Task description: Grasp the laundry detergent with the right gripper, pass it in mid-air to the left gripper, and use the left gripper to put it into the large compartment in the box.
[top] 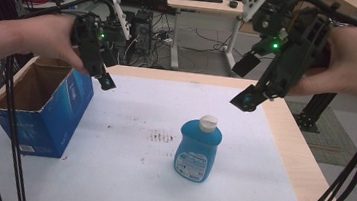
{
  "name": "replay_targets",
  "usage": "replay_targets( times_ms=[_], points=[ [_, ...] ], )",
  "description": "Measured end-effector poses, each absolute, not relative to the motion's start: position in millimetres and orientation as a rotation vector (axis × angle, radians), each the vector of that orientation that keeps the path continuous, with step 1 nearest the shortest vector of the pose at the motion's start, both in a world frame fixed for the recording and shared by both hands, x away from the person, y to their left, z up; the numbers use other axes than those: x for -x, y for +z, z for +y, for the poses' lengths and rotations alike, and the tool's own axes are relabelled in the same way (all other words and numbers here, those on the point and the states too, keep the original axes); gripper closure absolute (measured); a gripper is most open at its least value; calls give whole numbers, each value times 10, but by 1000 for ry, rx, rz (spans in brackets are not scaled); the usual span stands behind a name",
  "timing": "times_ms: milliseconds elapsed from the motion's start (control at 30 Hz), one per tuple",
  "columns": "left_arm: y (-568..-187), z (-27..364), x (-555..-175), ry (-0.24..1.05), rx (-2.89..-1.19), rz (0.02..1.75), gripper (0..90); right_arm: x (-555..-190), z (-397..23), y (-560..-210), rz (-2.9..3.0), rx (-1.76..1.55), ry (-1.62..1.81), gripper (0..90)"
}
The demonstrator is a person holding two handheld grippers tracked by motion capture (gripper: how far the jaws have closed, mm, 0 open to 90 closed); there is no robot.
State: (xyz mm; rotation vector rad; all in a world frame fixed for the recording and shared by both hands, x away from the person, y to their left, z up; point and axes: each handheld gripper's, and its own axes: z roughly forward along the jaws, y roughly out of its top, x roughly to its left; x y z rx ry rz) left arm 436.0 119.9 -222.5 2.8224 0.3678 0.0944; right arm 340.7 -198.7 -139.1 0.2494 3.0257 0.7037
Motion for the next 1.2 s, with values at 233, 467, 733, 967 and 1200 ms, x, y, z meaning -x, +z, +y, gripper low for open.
replay_targets(
  times_ms=[233, 467, 733, 967, 1200],
  points=[
    [-2233, 1222, -4352, 93, -2819, 369, 182, -3425, -2173, -1591, 2999, -289, 791, 129],
    [-2250, 1247, -4350, 85, -2825, 366, 182, -3431, -2326, -1868, 2966, -353, 831, 129],
    [-2268, 1270, -4344, 81, -2824, 360, 182, -3435, -2412, -2225, 2949, -403, 874, 129],
    [-2273, 1261, -4336, 81, -2826, 346, 182, -3461, -2432, -2565, 2945, -449, 940, 129],
    [-2278, 1248, -4328, 72, -2830, 347, 182, -3500, -2397, -2851, 2944, -466, 976, 129]
  ],
)
